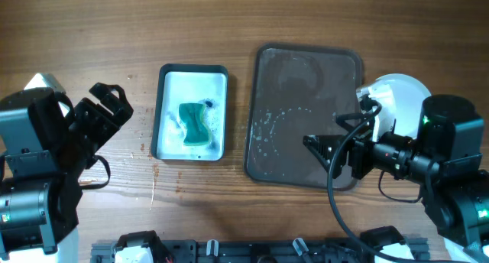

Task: Clean dirty plates on tray and stack at the side
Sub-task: 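Carry the plate right and stack it on the plates beside the tray, then release the plate and withdraw the right gripper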

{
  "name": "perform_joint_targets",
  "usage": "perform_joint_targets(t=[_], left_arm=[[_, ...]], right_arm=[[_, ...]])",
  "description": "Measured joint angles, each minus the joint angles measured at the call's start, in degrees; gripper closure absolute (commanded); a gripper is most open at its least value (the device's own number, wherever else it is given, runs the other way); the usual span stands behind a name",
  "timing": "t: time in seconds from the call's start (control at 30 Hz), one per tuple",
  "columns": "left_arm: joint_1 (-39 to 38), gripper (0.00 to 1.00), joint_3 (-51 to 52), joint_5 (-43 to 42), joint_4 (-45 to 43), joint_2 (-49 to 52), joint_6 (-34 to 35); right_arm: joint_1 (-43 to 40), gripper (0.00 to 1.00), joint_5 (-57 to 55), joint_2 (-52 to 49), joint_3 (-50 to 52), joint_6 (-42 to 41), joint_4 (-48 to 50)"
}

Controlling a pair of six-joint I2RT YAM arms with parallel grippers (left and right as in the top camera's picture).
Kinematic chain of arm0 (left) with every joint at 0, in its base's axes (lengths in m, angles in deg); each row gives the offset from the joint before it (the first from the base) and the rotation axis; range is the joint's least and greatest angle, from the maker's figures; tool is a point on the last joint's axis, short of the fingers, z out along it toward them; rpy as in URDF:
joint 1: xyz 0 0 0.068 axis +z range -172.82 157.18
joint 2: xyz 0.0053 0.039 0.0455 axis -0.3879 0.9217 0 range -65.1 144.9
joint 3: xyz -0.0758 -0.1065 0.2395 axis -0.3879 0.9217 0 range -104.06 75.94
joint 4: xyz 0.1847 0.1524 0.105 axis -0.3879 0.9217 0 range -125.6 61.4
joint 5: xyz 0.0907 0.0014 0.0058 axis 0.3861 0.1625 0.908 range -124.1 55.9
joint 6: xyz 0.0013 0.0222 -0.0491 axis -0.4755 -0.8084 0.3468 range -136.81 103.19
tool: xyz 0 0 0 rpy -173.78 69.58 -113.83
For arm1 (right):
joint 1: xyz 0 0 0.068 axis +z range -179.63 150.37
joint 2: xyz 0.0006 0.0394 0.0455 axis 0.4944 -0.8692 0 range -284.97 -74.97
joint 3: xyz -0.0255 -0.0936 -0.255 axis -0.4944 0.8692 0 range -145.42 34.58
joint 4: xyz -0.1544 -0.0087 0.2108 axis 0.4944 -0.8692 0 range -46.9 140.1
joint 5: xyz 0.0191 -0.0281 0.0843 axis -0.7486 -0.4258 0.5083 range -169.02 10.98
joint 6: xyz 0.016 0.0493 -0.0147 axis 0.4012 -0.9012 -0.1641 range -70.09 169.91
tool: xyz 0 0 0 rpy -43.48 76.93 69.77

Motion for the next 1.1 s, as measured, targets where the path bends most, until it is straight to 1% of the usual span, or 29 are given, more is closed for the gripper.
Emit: perform_joint_targets(t=[0.13, 0.23, 0.3, 0.33, 0.37, 0.43, 0.47, 0.57, 0.63, 0.77, 0.8, 0.83, 0.9, 1.03, 1.1], left_arm=[[0.0, 0.0, 0.0, 0.0, 0.0, 0.0, 0.0], [0.0, 0.0, 0.0, 0.0, 0.0, 0.0, 0.0], [0.0, 0.0, 0.0, 0.0, 0.0, 0.0, 0.0], [0.0, 0.0, 0.0, 0.0, 0.0, 0.0, 0.0], [0.0, 0.0, 0.0, 0.0, 0.0, 0.0, 0.0], [0.0, 0.0, 0.0, 0.0, 0.0, 0.0, 0.0], [0.0, 0.0, 0.0, 0.0, 0.0, 0.0, 0.0], [0.0, 0.0, 0.0, 0.0, 0.0, 0.0, 0.0], [0.0, 0.0, 0.0, 0.0, 0.0, 0.0, 0.0], [0.0, 0.0, 0.0, 0.0, 0.0, 0.0, 0.0], [0.0, 0.0, 0.0, 0.0, 0.0, 0.0, 0.0], [0.0, 0.0, 0.0, 0.0, 0.0, 0.0, 0.0], [0.0, 0.0, 0.0, 0.0, 0.0, 0.0, 0.0], [0.0, 0.0, -0.1, 0.0, 0.0, 0.0, 0.0], [0.0, 0.0, -0.1, 0.0, 0.0, 0.0, 0.0]], right_arm=[[0.2, 0.0, -0.3, -0.7, 0.0, -3.8, -1.6], [0.0, 0.0, -1.6, -0.7, 0.0, -4.0, -1.7], [-0.2, 0.0, -2.5, 0.5, 0.1, -1.7, -0.8], [-0.2, 0.0, -4.3, 3.5, 0.2, 2.1, 2.2], [-0.2, 0.0, -5.2, 5.0, 0.2, 3.5, 3.0], [-0.2, 0.0, -8.5, 9.2, 1.8, 6.4, 7.9], [-0.2, 0.0, -12.0, 13.4, 4.1, 8.7, 12.2], [-0.2, 0.0, -17.4, 22.3, 11.6, 11.7, 17.8], [-0.2, 0.0, -20.1, 27.6, 19.0, 12.6, 20.0], [-0.2, 0.0, -22.8, 35.8, 34.8, 13.7, 27.6], [-0.2, 0.0, -23.3, 38.9, 41.7, 13.9, 32.0], [-0.2, 0.0, -23.5, 40.0, 44.2, 14.1, 33.1], [-0.2, 0.0, -23.8, 42.6, 49.5, 14.3, 38.8], [-0.2, 0.0, -24.1, 48.7, 60.0, 14.3, 46.7], [-0.2, 0.0, -24.2, 49.4, 63.7, 14.3, 51.1]])
